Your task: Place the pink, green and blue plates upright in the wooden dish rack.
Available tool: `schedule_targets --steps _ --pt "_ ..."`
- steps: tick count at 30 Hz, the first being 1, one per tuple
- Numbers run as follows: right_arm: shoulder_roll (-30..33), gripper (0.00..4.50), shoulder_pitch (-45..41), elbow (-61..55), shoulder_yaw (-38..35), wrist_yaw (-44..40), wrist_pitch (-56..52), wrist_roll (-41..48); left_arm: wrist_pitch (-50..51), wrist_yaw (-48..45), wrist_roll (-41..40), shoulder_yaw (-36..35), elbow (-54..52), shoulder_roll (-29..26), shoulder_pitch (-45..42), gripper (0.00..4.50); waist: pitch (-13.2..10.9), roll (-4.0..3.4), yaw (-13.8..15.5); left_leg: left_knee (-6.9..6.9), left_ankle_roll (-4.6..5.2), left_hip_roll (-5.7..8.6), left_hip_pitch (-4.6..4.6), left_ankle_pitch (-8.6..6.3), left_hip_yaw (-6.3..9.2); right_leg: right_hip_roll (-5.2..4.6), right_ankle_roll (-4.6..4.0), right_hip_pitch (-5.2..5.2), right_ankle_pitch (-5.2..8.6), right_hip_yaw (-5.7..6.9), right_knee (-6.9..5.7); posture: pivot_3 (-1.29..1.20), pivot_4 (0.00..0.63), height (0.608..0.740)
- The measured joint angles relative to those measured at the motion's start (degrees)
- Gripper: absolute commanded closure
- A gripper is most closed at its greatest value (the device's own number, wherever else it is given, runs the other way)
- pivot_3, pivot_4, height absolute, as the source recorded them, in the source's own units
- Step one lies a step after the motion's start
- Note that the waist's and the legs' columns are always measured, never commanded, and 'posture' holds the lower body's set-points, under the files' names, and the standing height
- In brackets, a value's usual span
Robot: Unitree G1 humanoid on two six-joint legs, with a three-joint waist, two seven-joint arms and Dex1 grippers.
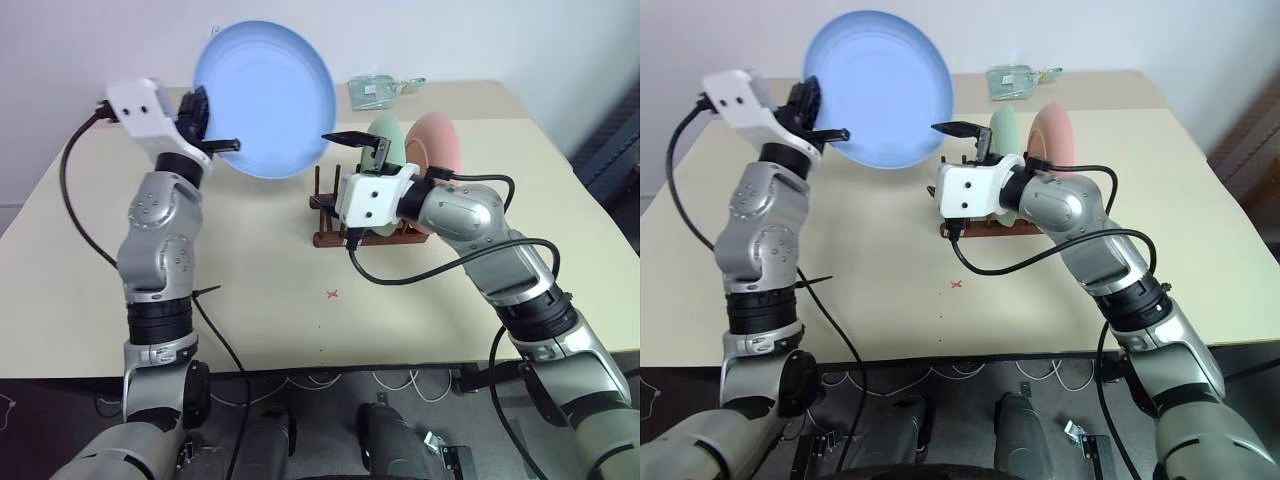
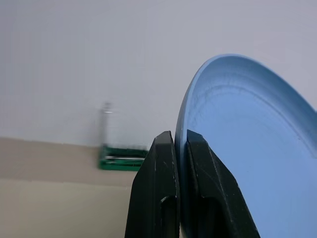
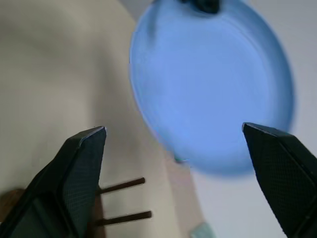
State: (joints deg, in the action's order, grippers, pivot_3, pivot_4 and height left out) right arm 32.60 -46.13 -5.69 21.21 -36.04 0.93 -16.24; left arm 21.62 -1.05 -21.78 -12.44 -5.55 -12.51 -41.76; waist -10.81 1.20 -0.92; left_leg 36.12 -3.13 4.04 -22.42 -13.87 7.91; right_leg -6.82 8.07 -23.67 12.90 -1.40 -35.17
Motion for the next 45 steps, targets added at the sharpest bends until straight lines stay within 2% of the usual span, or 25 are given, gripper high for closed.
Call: schedule_targets --steps 8,10,12,18,22,25,32,35,37,38,39,43,45 --pt "-2.98 0.0 -0.49 5.96 0.99 3.21 4.48 -7.22 4.68 -0.61 -2.92 2.79 -6.86 4.39 -0.83 4.47 0.0 0.0 0.01 0.0 -0.01 0.0 0.0 0.01 0.0 0.01 0.0 0.01 0.0 -0.01 0.0 0.0 0.15 0.74" --pt "-3.22 0.54 -0.49 6.46 1.04 3.29 5.1 -7.93 5.47 -0.73 -3.39 2.76 -7.05 4.7 -0.82 4.5 0.0 0.0 -0.08 0.0 -0.01 0.0 0.0 0.01 0.0 0.02 0.0 0.0 0.0 -0.01 -0.01 0.0 0.15 0.74" --pt "-3.57 1.34 -0.49 6.52 1.03 3.29 5.63 -8.38 5.91 -1.07 -3.43 2.78 -7.05 4.69 -0.81 4.5 -0.01 0.0 -0.12 0.0 -0.01 0.0 0.0 0.01 0.0 0.02 0.0 0.0 0.0 -0.01 -0.01 0.0 0.15 0.74" --pt "-4.03 4.45 -0.5 6.52 0.91 4.24 7.43 -10.31 6.5 -1.09 -3.37 2.1 -7.02 4.4 -0.81 4.5 -0.01 0.0 -0.01 0.0 -0.02 0.0 0.0 0.01 0.0 0.02 0.0 0.01 0.0 -0.01 0.0 0.0 0.15 0.74" --pt "-4.03 4.45 -0.94 6.69 0.8 6.0 9.53 -12.89 6.45 -0.78 -4.11 0.32 -6.84 4.68 -0.81 4.5 -0.01 0.0 0.02 0.0 -0.02 0.0 0.0 0.02 0.01 0.02 0.0 0.01 0.0 -0.01 0.0 0.0 0.15 0.74" --pt "-4.02 4.5 -1.36 7.2 0.88 7.31 11.26 -15.22 6.28 0.06 -5.94 -1.2 -6.8 5.26 -0.89 3.53 -0.01 0.0 0.04 0.0 -0.02 0.0 0.0 0.02 0.01 0.02 0.0 0.01 0.0 -0.01 0.0 0.0 0.15 0.74" --pt "-5.63 4.5 -2.54 7.5 0.74 8.53 13.75 -15.38 2.13 5.23 -6.68 -6.93 -2.13 5.03 -3.79 0.05 -0.01 0.0 -0.07 0.0 -0.05 0.0 0.0 0.03 0.02 0.03 -0.01 0.0 0.0 -0.01 0.0 0.0 0.15 0.74" --pt "-9.24 4.5 -1.76 7.27 0.4 7.19 13.36 -9.93 -2.67 10.13 -3.78 -11.44 2.93 -0.5 -5.86 0.05 0.0 -0.01 -0.73 -0.1 -0.06 -0.03 0.06 0.04 0.01 0.06 -0.01 -0.02 0.0 -0.04 0.0 0.0 0.15 0.74" --pt "-12.19 4.5 -0.71 4.8 -2.27 6.34 10.18 -4.12 -5.45 9.86 -1.0 -15.2 7.16 -6.9 -2.77 0.05 0.0 -0.06 -1.61 -0.2 -0.07 -0.03 0.07 0.05 0.01 0.06 -0.01 -0.09 0.0 -0.07 -0.06 0.0 0.15 0.74" --pt "-13.03 4.5 -0.71 3.89 -3.69 5.78 8.25 -1.6 -6.55 9.05 0.36 -15.6 9.23 -8.38 -0.82 0.05 0.01 -0.06 -1.51 -0.19 -0.07 -0.02 0.06 0.05 0.04 0.06 -0.01 -0.08 0.0 -0.05 -0.06 0.0 0.15 0.74" --pt "-14.06 4.5 -0.71 3.07 -5.03 5.28 6.16 0.98 -7.3 7.67 1.51 -15.22 10.57 -9.28 1.12 0.05 0.02 -0.04 -1.26 -0.15 -0.07 -0.01 0.02 0.05 0.07 0.06 -0.01 -0.07 0.0 -0.03 -0.06 0.0 0.15 0.74" --pt "-24.75 4.5 2.32 -4.85 -9.87 4.08 -10.96 19.2 -7.75 -4.77 4.44 -7.57 14.47 -12.35 11.01 0.05 0.03 -0.01 -0.63 -0.09 0.06 0.0 0.02 -0.03 0.12 0.05 -0.03 -0.01 -0.01 -0.02 -0.05 0.0 0.15 0.74" --pt "-26.3 4.5 3.51 -7.25 -11.22 4.1 -18.15 25.32 -7.94 -10.84 4.23 -3.79 14.05 -12.27 15.07 0.05 0.03 -0.01 -0.26 -0.09 0.19 0.0 0.01 -0.1 0.12 0.04 -0.1 -0.04 -0.05 -0.02 -0.04 0.0 0.15 0.74"
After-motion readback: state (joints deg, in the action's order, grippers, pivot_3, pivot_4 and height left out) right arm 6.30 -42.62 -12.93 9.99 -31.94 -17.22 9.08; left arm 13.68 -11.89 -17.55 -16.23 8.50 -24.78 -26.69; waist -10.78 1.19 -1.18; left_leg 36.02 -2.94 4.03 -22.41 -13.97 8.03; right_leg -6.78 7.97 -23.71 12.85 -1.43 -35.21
